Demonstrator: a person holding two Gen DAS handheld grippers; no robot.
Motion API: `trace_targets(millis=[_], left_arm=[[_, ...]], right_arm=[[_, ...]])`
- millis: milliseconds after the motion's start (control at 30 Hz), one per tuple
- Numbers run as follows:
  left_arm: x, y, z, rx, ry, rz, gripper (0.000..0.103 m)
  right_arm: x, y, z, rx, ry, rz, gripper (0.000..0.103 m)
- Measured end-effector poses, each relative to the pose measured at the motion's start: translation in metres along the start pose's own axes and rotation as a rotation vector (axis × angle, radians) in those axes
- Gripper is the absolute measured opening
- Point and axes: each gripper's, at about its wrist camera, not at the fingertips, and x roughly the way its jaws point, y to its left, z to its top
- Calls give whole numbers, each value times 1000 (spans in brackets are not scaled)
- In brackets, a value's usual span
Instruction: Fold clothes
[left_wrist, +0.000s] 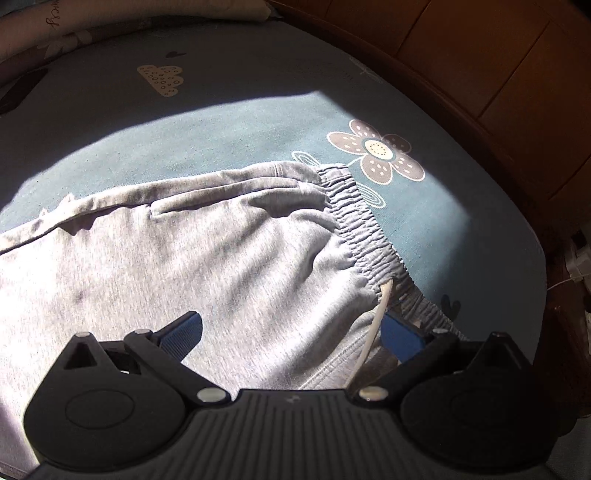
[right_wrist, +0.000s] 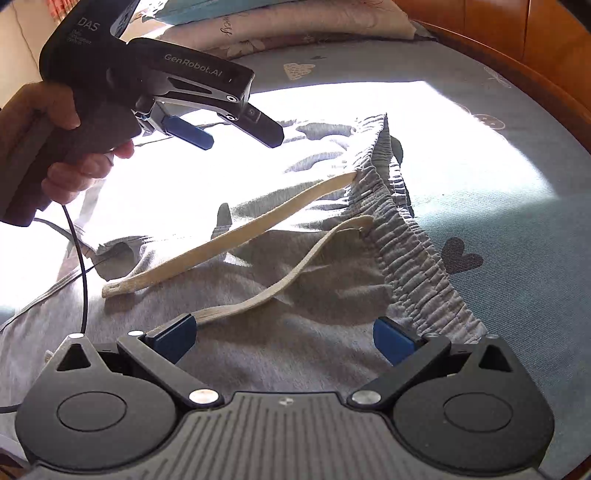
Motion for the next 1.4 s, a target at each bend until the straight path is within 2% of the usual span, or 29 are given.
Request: trace_targets(millis=[67, 167, 267, 433, 600, 767, 867, 967, 1033, 1133, 1233, 1333, 1400], left_arm=[[-11, 7, -11, -34, 1, 15, 102], [-25, 15, -24, -51, 10, 23, 102], [-40, 24, -36, -57, 11, 26, 102], [-59, 38, -54, -93, 8, 24, 102], [-75, 46, -65, -100, -5, 19, 102], [-83, 56, -73, -120, -14, 24, 102], [-87, 58, -76, -117, -13, 22, 102], [-92, 59, -81, -92, -9, 28, 102], [-94, 60, -84, -87, -1, 26, 102], [-95, 62, -89, -91, 12, 16, 102], [-99, 60, -94, -88, 6, 16, 102], [-101, 59, -97, -90, 3, 15, 102], [-101, 59, -99, -95, 4, 17, 102]], right_arm=[[11, 17, 2, -19, 29, 42, 103], [28, 38, 0, -75, 82, 55, 103], [34, 42, -19, -110, 146, 6, 103], [16, 50, -48, -214, 143, -56, 103], [11, 56, -42, -212, 203, -104, 103], [4, 85, -37, -251, 108, -60, 103], [26, 101, -30, -288, 115, -46, 103], [42, 96, -30, -218, 184, -66, 103], [36, 88, -40, -180, 191, -84, 103], [21, 84, -58, -198, 228, -99, 103], [12, 90, -61, -236, 260, -115, 103], [5, 98, -50, -199, 215, -73, 103], [8, 112, -41, -222, 175, -43, 103]])
